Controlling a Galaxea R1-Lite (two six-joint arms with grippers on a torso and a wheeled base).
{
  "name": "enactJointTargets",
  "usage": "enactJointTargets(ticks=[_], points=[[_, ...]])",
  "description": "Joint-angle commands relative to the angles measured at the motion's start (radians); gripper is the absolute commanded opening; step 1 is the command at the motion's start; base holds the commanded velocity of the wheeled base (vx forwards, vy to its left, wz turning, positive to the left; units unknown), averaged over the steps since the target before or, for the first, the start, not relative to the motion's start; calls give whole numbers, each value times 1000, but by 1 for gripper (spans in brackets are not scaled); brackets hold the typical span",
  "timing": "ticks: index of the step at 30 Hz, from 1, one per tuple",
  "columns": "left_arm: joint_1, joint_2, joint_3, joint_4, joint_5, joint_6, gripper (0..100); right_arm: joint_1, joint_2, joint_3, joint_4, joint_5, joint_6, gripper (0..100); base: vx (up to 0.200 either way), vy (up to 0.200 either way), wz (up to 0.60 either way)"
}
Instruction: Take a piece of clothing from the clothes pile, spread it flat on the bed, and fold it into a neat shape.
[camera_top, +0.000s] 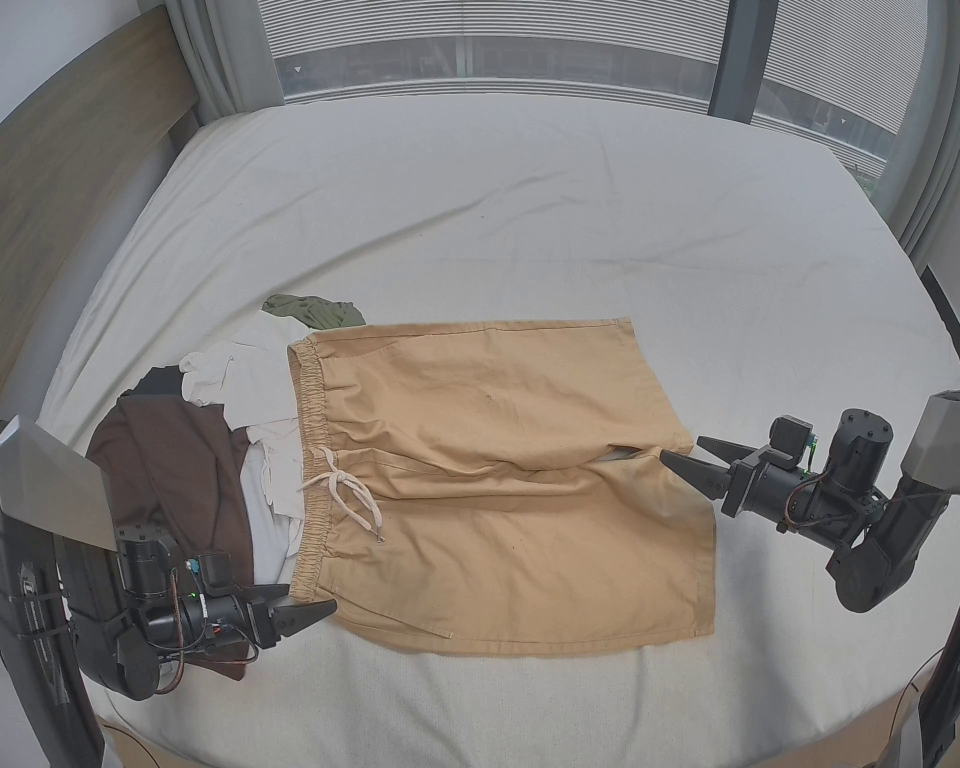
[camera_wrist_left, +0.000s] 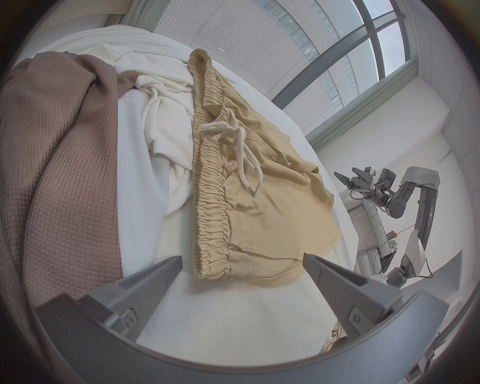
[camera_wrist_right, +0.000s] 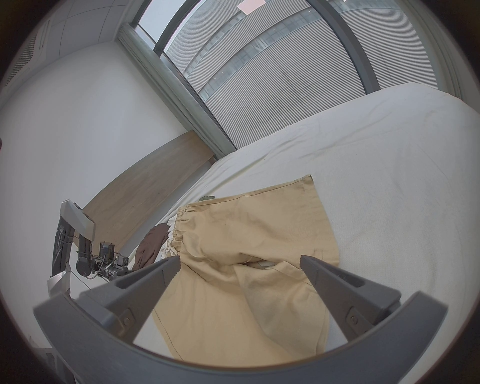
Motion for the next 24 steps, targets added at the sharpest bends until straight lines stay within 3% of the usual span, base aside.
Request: enactJointTargets(ticks=[1,7,8,24], points=[[-2,15,-14,0,1,-3,100,0,-1,0,-1,1,0,100,0,0,0],[-2,15,-23,0,1,-11,100,0,1,0,-2,1,-1,100,0,0,0],[-2,15,-25,0,3,-11,0,0,1,0,-2,1,0,100,0,0,0],[-6,17,-20,0,10,0,0,0,-1,43,12,1,-20,100,0,0,0]])
